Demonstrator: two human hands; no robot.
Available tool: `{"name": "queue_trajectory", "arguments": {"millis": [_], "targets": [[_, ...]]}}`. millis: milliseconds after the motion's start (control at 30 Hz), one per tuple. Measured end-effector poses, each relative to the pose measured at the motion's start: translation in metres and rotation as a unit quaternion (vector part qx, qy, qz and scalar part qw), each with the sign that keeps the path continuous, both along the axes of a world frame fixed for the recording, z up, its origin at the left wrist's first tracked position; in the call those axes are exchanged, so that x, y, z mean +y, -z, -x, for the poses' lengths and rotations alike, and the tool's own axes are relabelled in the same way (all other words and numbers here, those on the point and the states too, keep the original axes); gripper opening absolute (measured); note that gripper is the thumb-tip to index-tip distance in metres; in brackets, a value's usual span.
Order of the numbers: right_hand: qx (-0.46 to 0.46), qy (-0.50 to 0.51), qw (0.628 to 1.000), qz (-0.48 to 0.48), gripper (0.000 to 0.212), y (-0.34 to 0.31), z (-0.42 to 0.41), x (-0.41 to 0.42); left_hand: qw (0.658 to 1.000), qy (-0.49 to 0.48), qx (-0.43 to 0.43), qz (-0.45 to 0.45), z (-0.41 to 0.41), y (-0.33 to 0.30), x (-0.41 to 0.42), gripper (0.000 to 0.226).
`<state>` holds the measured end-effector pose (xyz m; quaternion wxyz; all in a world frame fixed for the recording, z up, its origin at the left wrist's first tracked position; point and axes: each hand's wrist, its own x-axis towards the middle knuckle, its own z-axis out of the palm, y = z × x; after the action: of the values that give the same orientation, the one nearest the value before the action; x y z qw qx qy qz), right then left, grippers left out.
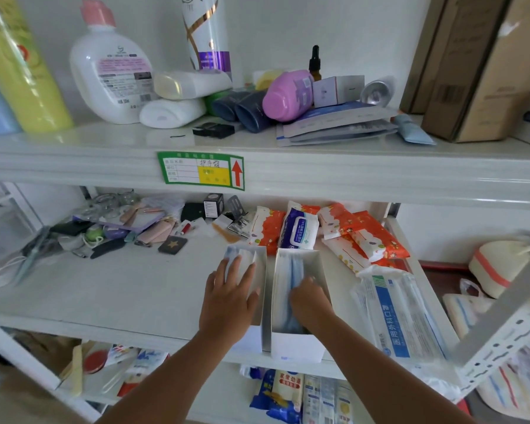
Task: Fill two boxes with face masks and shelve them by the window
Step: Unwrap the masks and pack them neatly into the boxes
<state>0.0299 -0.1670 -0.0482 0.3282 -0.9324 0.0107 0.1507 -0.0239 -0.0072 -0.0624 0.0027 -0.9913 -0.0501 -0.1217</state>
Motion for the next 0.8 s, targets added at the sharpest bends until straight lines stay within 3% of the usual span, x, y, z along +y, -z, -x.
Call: {"name": "queue_trajectory", "arguments": {"millis": [200, 433, 533, 700, 800], "targets": [[0.046, 0.068, 0.991, -0.105, 0.043, -0.0022, 0.0017, 0.0046, 1.000, 0.020, 0.016, -0.006, -0.0016, 0.0017, -0.0001, 0.069], [0.055, 0.086, 0.987, -0.124, 0.047, 0.0017, 0.0002, 0.0058, 0.999, 0.018, 0.027, 0.012, 0.0000, 0.0014, 0.0016, 0.070], [0.050, 0.065, 0.992, -0.092, 0.040, -0.0006, 0.0006, 0.0043, 0.999, 0.014, 0.027, 0.020, 0.0009, -0.0002, 0.0012, 0.071], [0.007, -0.026, 0.998, 0.057, 0.039, -0.0007, 0.0029, 0.0041, 0.999, 0.011, 0.023, 0.021, 0.0039, 0.0015, 0.0025, 0.071], [-0.013, -0.015, 0.999, 0.035, 0.033, -0.0004, 0.0032, 0.0002, 0.999, 0.010, 0.024, 0.020, 0.0035, 0.0028, 0.0024, 0.066]]}}
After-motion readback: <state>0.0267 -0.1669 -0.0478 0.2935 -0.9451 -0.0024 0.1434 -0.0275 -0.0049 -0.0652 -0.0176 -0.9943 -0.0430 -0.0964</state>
